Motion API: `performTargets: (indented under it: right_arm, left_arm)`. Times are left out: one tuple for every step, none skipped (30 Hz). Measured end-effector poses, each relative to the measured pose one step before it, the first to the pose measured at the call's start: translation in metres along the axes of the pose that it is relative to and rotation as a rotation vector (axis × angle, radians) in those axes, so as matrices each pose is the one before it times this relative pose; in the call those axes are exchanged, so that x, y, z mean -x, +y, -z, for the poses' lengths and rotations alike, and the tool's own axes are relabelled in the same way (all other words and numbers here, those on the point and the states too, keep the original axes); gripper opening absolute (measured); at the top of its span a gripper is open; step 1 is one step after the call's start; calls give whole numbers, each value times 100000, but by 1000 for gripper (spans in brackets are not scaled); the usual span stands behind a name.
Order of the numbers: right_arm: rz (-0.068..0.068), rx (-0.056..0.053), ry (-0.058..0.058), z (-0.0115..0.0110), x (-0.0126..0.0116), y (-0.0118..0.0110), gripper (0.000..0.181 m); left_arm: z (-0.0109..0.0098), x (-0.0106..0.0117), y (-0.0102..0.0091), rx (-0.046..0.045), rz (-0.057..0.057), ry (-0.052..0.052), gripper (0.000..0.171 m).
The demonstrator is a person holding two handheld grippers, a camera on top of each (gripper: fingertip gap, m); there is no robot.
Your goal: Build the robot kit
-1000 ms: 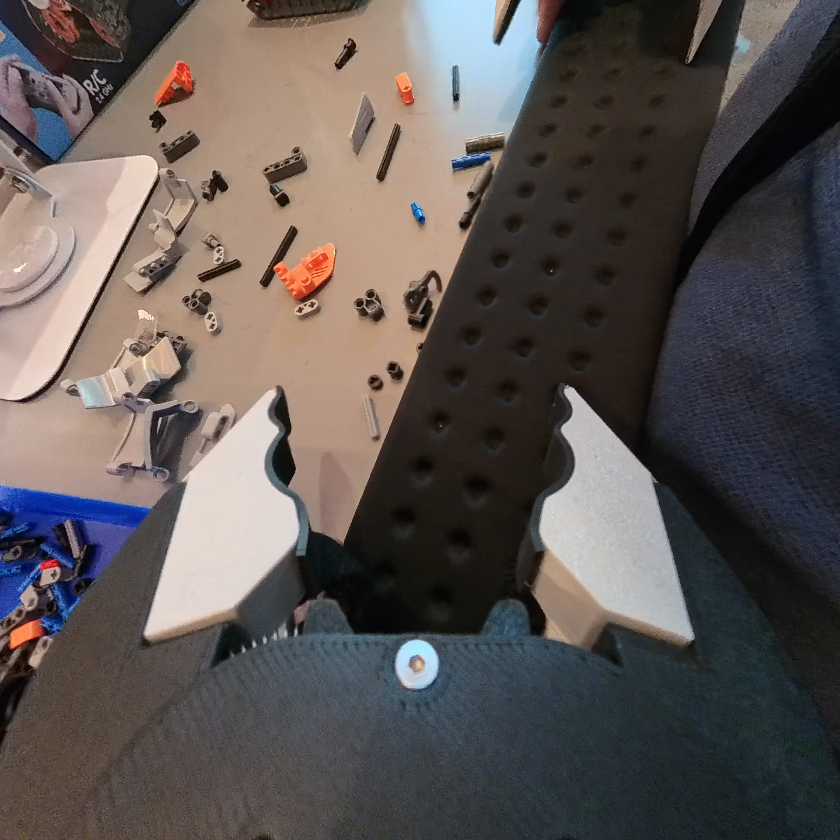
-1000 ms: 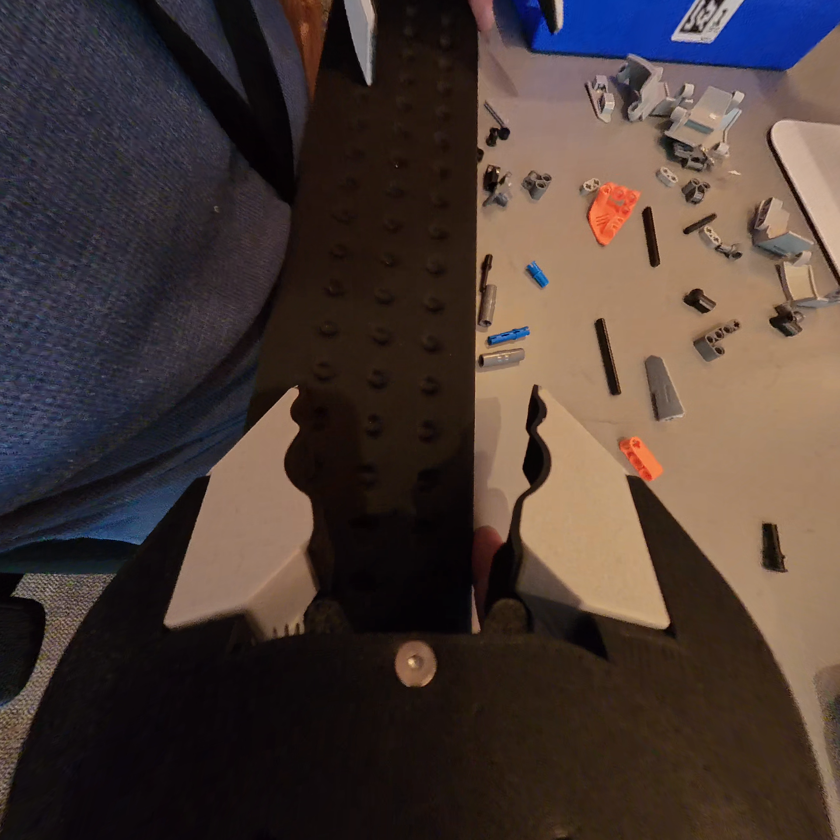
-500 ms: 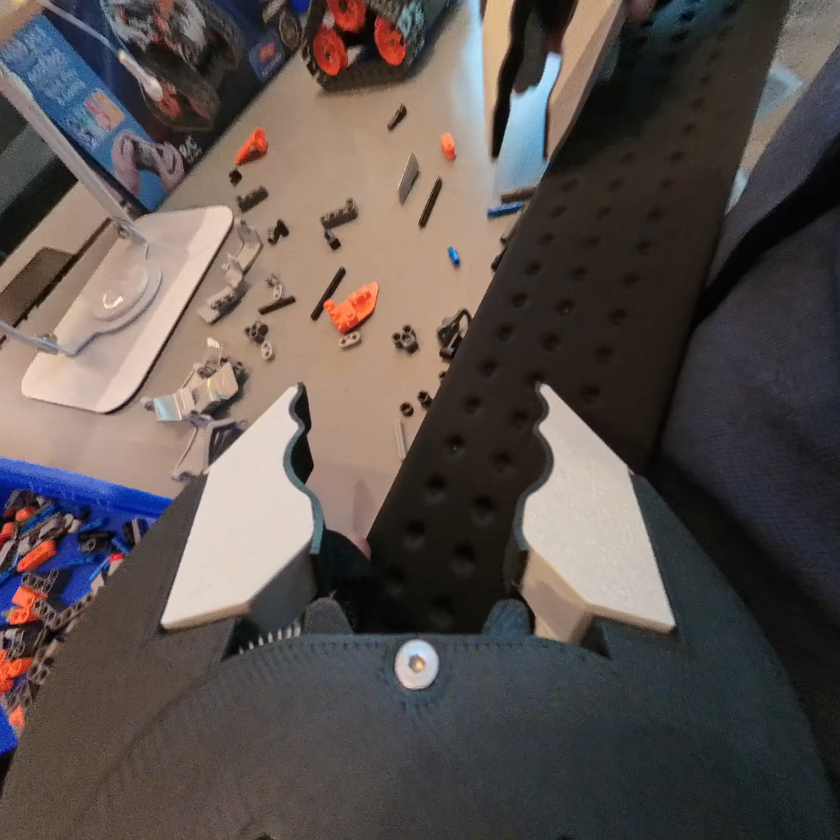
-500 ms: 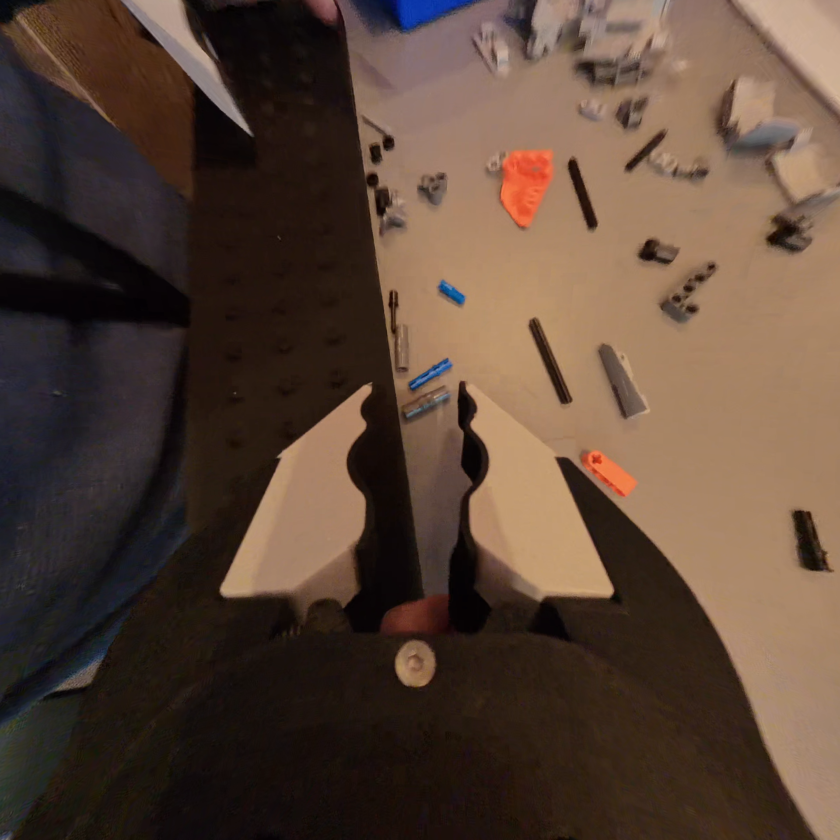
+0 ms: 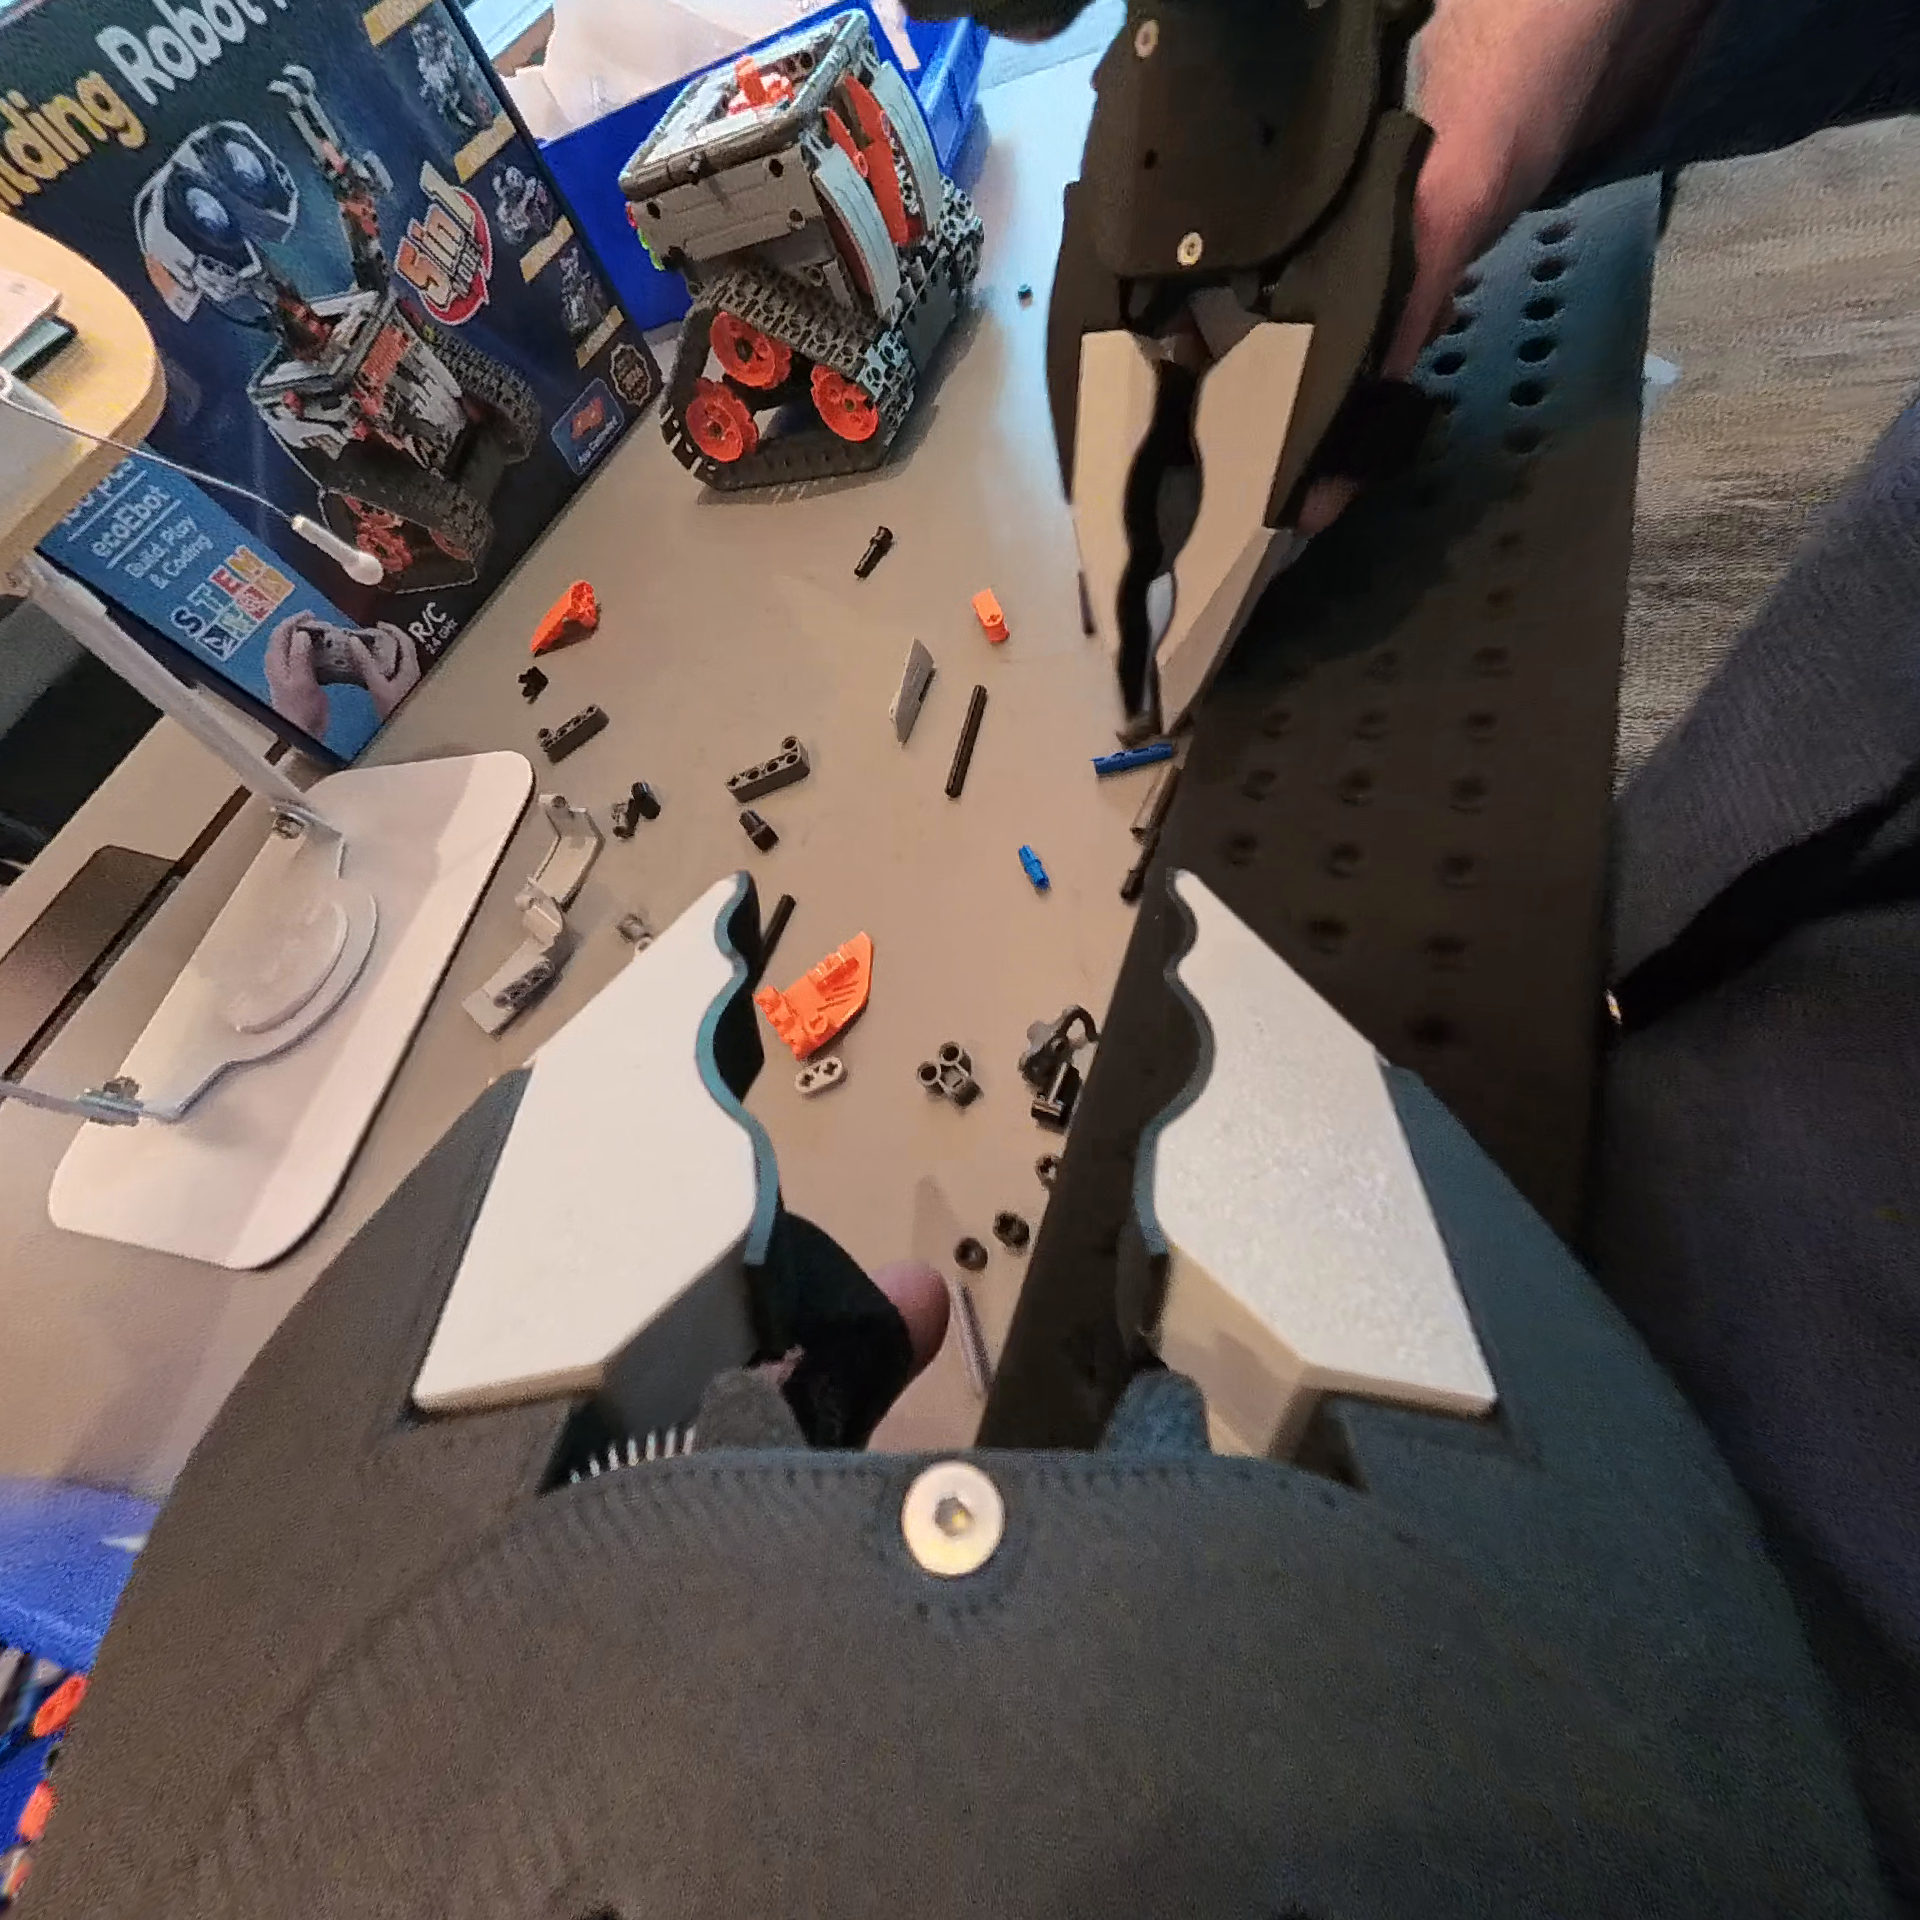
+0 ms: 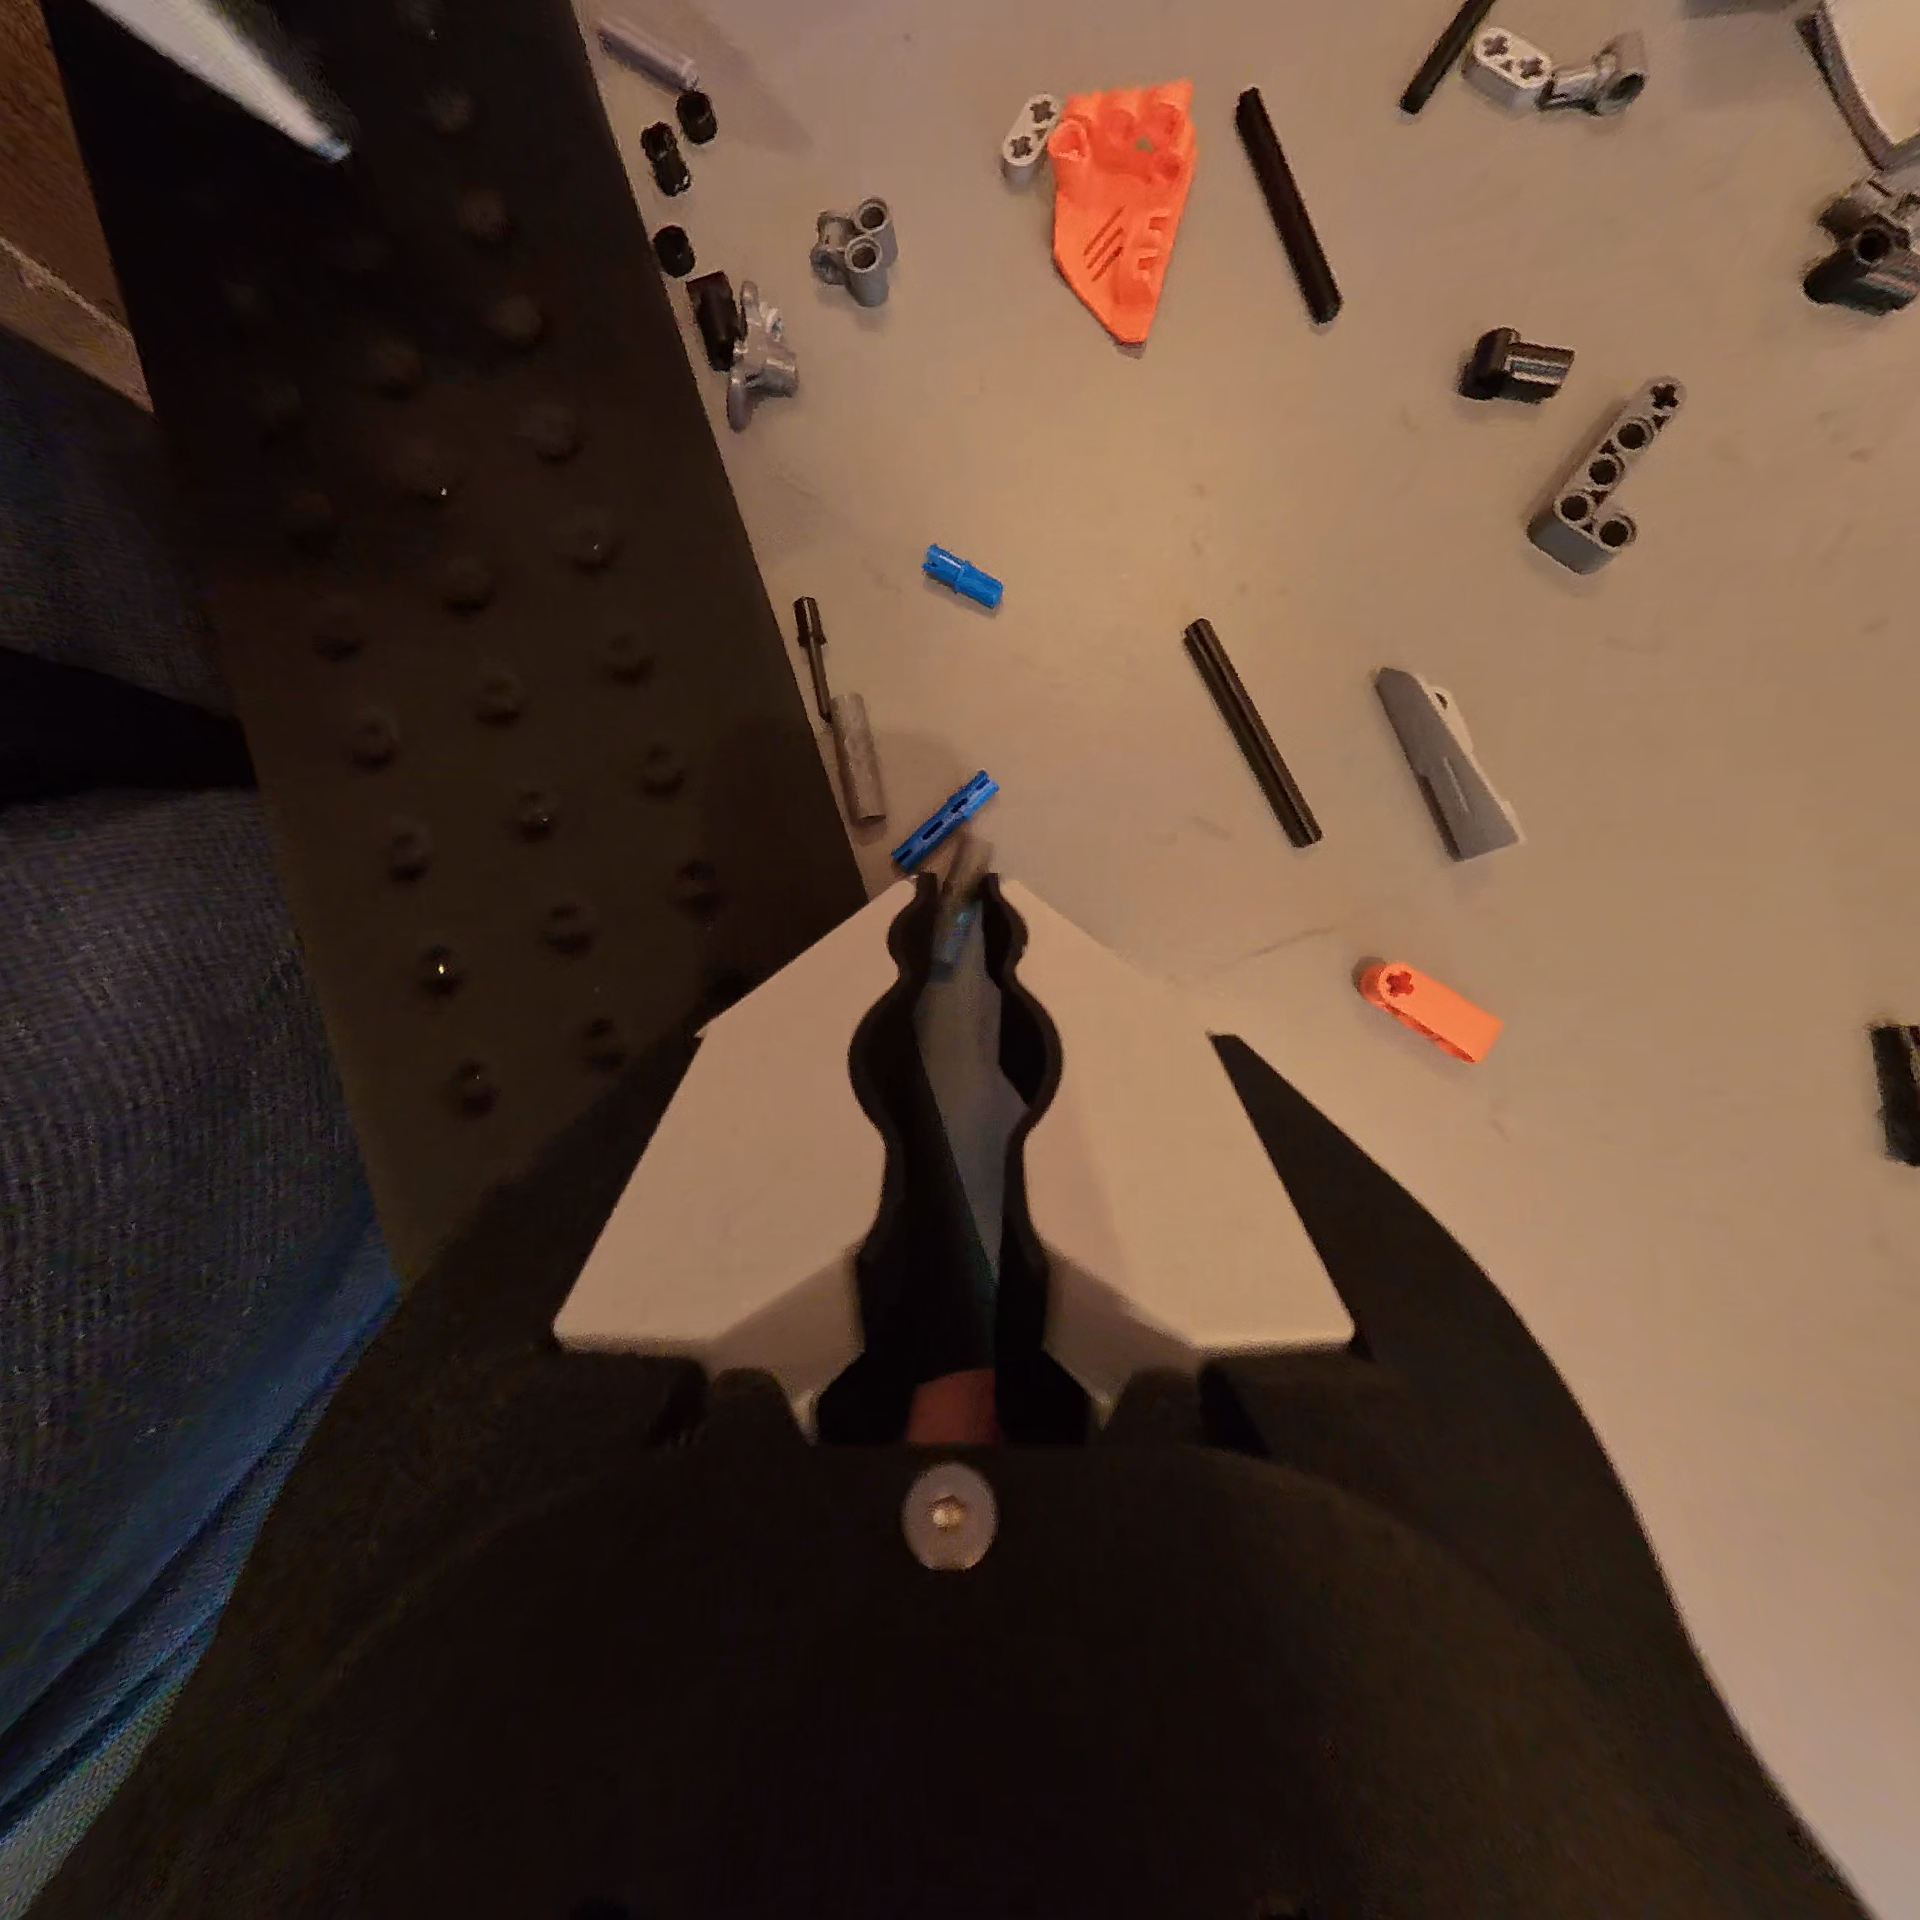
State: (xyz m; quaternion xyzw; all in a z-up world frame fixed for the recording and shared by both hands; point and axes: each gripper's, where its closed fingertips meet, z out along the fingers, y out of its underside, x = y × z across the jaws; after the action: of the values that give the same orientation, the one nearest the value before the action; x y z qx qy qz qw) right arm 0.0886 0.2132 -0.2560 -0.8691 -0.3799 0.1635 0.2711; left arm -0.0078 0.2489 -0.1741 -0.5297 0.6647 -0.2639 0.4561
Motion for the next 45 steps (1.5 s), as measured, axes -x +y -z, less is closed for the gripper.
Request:
performTargets:
  right_arm:
    - [1514,448,345,-28,59,9,5]
    - [1945,273,826,1,-56,14,4]
    - [2317,511,848,61,-130,79,4]
    - [1802,865,2076,89,-401,116,4]
    - [2503,817,3361,95,-607,126,4]
    - [3494,208,2328,84,-459,117,4]
    - [1980,-18,874,69,-308,118,4]
    - [961,-21,1299,52,-395,113,5]
    - [888,-281,1296,82,-331,86,11]
    - [-703,-670,-171,144,-116,9,15]
    - [-1997,-1288,-1721,201,126,-109,17]
    - [-2118,-1722,-1553,226,172,-172,20]
    - [-2238,-1793,-642,223,82,-211,22]
    - [-2554,-1507,-292,148,45,-203,23]
    - [-1931,-332,483,-14,-61,-60,23]
    - [-310,1994,2348,-181,-356,323,23]
    - [1176,2966,3961,-263,-604,497,22]
    - [471,557,1807,-196,-338,169,17]
    - [-947,-524,-2296,-148,242,-38,13]
    - [-315,-661,-2199,-113,298,-83,7]
    - [1038,-804,-165,-77,66,-102,4]
    - [1194,-368,208,-26,-5,-31,4]
    - [635,-182,10,26,-63,26,4]
    - [602,-506,377,78,-192,55,4]
    - [354,-1038,521,177,-271,33,4]
    - [-425,-1288,-148,294,-244,35,4]
    - [-379,-1942,-462,454,-242,-35,3]
    - [133,-2215,247,594,-346,-51,3]
    - [212,-1028,1117,692,-527,150,3]
    - [978,-260,1003,762,-510,306,4]
    - [1019,-315,1573,808,-602,340,4]
    - [-305,-191,2427,791,-804,394,4]
    - [-127,-401,1282,687,-638,391,4]
    - [678,-409,189,545,-366,393,4]
    - [122,675,454,386,-332,495,4]
    - [509,1089,66,230,-154,488,4]
    - [1648,408,-740,139,93,346,4]
    - [1090,160,-431,60,89,231,4]
    - [251,283,73,-22,6,181,4]
    - [441,192,-26,-80,9,157,4]
    - [517,-272,-368,-94,66,93,4]
    - [134,-908,-922,-114,131,-5,4]
    - [-28,-908,-1324,-127,190,-18,4]
    - [249,-439,-1031,-147,176,54,4]
    - [494,-186,-359,-142,73,60,4]
  left_arm:
    - [-258,188,-126,319,-407,-431,74]
    - [-247,27,-175,138,-191,616,74]
    - [-253,70,-213,122,-605,153,74]
    - [-234,249,-148,730,-1239,-1086,74]
    - [-210,113,-83,903,-1521,23,74]
    - [-164,64,-115,306,-1013,403,74]
    - [-148,141,-138,-91,-220,-31,74]
    - [-157,92,-62,139,25,135,74]
    - [-157,-24,-45,148,-97,519,74]
    - [-130,-55,-91,-208,-77,316,74]
    - [-121,-32,-57,-89,117,-63,74]
    - [-125,-96,46,441,85,64,74]
    - [-119,-153,112,674,-142,250,74]
    - [-88,-161,49,105,60,391,74]
    - [-75,-95,52,90,480,249,74]
    - [-69,-21,172,728,444,9,74]
    - [-50,40,208,994,72,-244,74]
    - [-12,123,177,758,-152,-828,74]
    - [21,104,203,914,43,-549,74]
    - [32,-2,210,786,485,178,73]
    - [37,58,145,414,763,-320,72]
    - [27,25,178,502,365,-180,69]
    - [11,-125,173,543,136,636,68]
    - [-33,-94,116,265,163,570,64]
    - [-63,-41,49,-41,-7,173,59]
    - [-110,-166,24,229,-202,1084,55]
    - [-161,-138,-24,326,-505,895,54]
    - [-185,-20,-155,-46,-1016,284,50]
    - [-234,-41,-249,-153,-1115,725,46]
    - [-261,-95,-359,-347,-1033,1374,43]
    - [-302,93,-491,-588,-883,550,41]
    - [-397,132,-626,-772,-714,380,38]
    - [-508,-71,-712,-887,-821,1659,35]
    - [-643,-213,-737,-823,-799,2397,33]
    - [-794,-110,-685,-520,-676,1801,32]
    - [-936,-123,-549,424,-860,1911,31]
    - [-1029,-152,-365,1173,-1288,2004,29]
    - [-1067,-74,-328,1131,-817,1542,28]
    - [-1103,-109,-282,1243,-99,1606,28]
    - [-1085,-321,-294,873,-94,2844,27]
    - [-1080,-204,-327,281,587,2083,27]
    - [-1052,-49,-105,1280,950,1226,28]
    - [-947,-26,-95,973,222,1092,29]
    - [-879,154,18,1222,967,134,28]
    - [-821,120,245,2240,1373,256,25]
